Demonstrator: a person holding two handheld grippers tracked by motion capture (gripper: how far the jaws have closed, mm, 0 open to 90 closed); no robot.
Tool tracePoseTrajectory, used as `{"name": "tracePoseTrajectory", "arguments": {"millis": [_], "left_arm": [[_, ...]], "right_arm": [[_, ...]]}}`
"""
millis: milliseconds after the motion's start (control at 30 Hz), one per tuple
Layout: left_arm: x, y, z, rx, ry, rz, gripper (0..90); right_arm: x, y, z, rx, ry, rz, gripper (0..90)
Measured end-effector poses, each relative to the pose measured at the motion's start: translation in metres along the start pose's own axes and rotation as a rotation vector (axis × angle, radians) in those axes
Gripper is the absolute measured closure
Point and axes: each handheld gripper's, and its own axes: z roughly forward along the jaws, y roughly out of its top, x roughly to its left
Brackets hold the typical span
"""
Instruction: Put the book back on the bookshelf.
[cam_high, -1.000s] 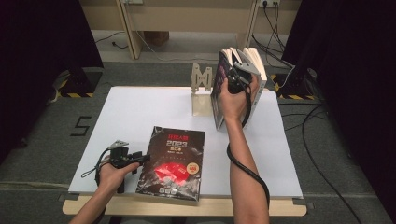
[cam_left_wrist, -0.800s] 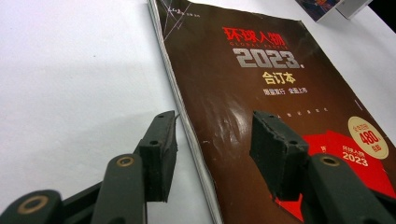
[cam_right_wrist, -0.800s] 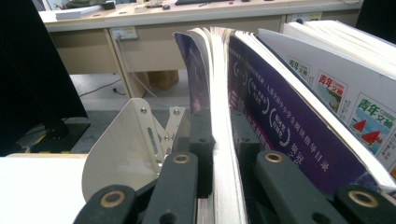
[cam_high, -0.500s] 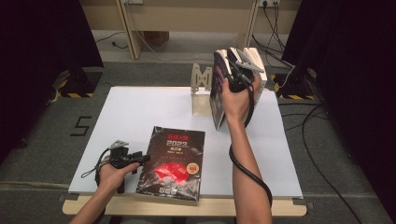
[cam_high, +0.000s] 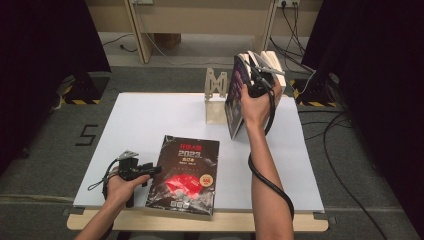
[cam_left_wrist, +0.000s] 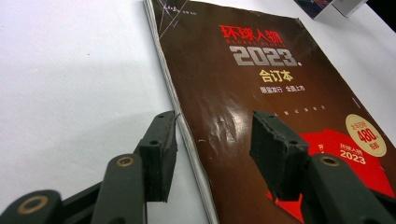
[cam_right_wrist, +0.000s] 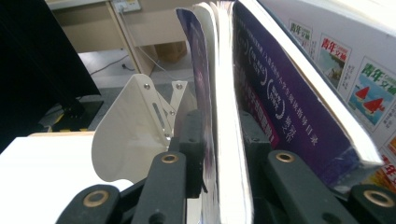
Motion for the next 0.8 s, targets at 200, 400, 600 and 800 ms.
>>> {"name": "tracePoseTrajectory", "arguments": {"millis": [200, 400, 600, 800], "left_arm": [[0.001, 0.000, 0.000, 0.004, -0.002, 0.001, 49.9], [0.001, 0.000, 0.000, 0.007, -0.003, 0.002, 50.0], [0.002, 0.000, 0.000, 0.005, -0.003, 0.000, 49.9], [0.002, 0.000, -0.001, 0.002, -0.001, 0.000, 49.9]], "right_arm": [[0.000, 0.006, 0.004, 0.033, -0.018, 0.003, 82.8], [0.003, 0.007, 0.004, -0.013, -0.018, -0.014, 83.1], [0.010, 0.010, 0.007, -0.066, -0.036, -0.047, 83.0], [0.011, 0.005, 0.015, -0.069, -0.054, -0.057, 83.0]]}}
